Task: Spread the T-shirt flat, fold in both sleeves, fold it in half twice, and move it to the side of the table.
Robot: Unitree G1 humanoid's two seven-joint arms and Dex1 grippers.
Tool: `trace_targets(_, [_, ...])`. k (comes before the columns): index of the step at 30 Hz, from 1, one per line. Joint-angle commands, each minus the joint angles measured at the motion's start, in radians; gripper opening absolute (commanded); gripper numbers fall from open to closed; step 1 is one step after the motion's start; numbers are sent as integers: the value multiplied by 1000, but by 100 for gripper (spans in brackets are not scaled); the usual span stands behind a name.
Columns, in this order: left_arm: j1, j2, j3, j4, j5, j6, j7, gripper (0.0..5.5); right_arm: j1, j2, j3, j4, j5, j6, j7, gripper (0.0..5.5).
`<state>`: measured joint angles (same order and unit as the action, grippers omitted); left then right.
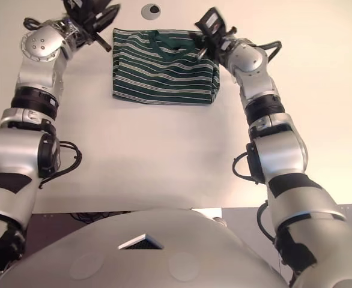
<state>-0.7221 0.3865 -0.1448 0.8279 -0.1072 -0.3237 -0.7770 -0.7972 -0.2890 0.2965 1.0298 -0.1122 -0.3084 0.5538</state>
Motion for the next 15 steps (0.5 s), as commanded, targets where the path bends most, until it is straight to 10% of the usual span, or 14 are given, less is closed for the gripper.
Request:
trace_targets(1, [200, 144, -310, -233, 331, -102, -161, 92, 62, -103, 216, -51, -239, -42, 164, 112])
trace_targets(6, [25, 283, -591, 49, 885, -182, 248, 92, 271, -61, 336, -639, 96, 239, 692, 112])
trace_targets(11, [-115, 292, -645, 170, 1032, -278, 672, 92, 297, 146, 252, -768, 224, 416, 513, 112])
trace_targets(15, [-68, 346, -585, 233, 970, -429, 772, 92, 280, 86, 96, -732, 222, 453, 388, 112])
